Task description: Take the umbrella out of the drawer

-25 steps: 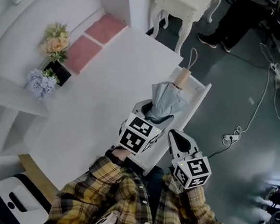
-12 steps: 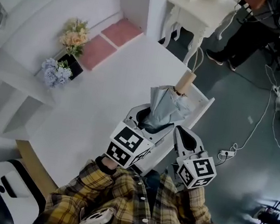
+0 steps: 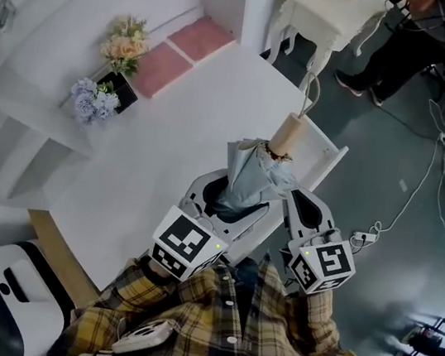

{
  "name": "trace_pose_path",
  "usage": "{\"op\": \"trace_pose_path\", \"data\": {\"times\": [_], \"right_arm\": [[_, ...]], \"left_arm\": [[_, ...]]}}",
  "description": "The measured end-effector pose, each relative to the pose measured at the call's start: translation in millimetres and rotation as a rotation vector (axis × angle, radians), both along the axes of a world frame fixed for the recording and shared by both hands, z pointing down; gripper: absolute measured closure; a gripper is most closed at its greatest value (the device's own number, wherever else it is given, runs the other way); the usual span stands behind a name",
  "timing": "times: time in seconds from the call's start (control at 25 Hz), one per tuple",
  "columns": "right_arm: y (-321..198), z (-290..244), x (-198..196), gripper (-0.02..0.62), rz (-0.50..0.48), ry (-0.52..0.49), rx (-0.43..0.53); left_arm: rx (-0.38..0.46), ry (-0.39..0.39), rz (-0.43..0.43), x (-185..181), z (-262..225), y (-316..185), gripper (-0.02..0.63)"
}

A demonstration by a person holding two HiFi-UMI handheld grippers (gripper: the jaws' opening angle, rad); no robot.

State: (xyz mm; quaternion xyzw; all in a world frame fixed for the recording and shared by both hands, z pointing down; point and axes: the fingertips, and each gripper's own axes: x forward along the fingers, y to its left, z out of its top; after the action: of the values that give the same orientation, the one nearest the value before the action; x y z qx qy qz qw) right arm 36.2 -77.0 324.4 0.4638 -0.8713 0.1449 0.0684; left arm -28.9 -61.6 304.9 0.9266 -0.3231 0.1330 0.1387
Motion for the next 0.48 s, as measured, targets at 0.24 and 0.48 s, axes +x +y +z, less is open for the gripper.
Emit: {"op": "trace_pose_path", "data": {"times": [0.24,0.48], "right_arm": [[2.3,-4.8,5.8,0.578,0.001,0.007,0.016],[1.9,-8.5,10.1,0.578,0.003,0.01,0.018]], "left_arm": [[-0.008,0.005,-0.009,0.5,4.7,13.7,0.291],[-0.017,0.033,-0.02,1.1,3.5,15.2,0.291]]}}
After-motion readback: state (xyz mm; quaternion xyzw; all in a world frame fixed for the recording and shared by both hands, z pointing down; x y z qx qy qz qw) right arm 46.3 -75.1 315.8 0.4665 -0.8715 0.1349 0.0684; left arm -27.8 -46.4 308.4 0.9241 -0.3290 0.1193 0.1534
